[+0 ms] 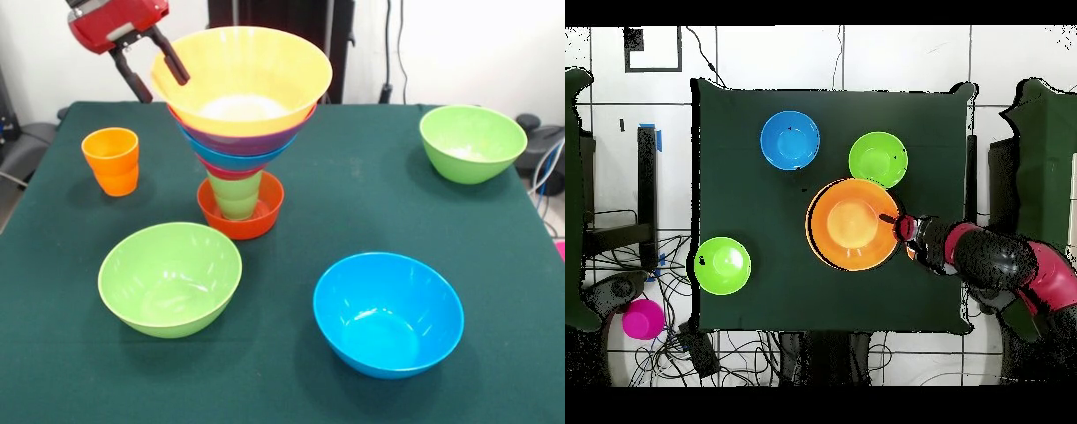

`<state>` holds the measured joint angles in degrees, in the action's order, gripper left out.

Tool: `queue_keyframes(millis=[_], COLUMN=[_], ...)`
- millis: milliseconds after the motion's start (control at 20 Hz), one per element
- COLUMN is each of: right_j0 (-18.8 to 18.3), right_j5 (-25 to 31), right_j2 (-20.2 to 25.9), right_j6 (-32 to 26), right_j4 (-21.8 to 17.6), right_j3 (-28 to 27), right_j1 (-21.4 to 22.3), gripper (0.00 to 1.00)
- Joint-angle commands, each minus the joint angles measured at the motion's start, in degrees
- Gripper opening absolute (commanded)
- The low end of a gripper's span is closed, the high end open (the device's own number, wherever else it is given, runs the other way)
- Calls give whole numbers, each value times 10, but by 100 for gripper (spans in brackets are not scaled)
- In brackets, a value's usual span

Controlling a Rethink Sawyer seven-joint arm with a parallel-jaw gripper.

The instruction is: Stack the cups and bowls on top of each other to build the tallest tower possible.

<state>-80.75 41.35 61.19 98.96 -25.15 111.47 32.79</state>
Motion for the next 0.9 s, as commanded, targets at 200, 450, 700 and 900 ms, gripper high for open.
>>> queue_keyframes(millis=[200, 450, 700, 900], right_j0=[17, 9, 8, -1], right_j5=[32, 63, 76, 95], right_j2=[23, 41, 43, 53], right_j6=[-45, -48, -54, -61], right_j4=[14, 47, 65, 84], right_j3=[12, 10, 9, 10], right_j1=[50, 82, 90, 102], gripper=[100, 100, 100, 100])
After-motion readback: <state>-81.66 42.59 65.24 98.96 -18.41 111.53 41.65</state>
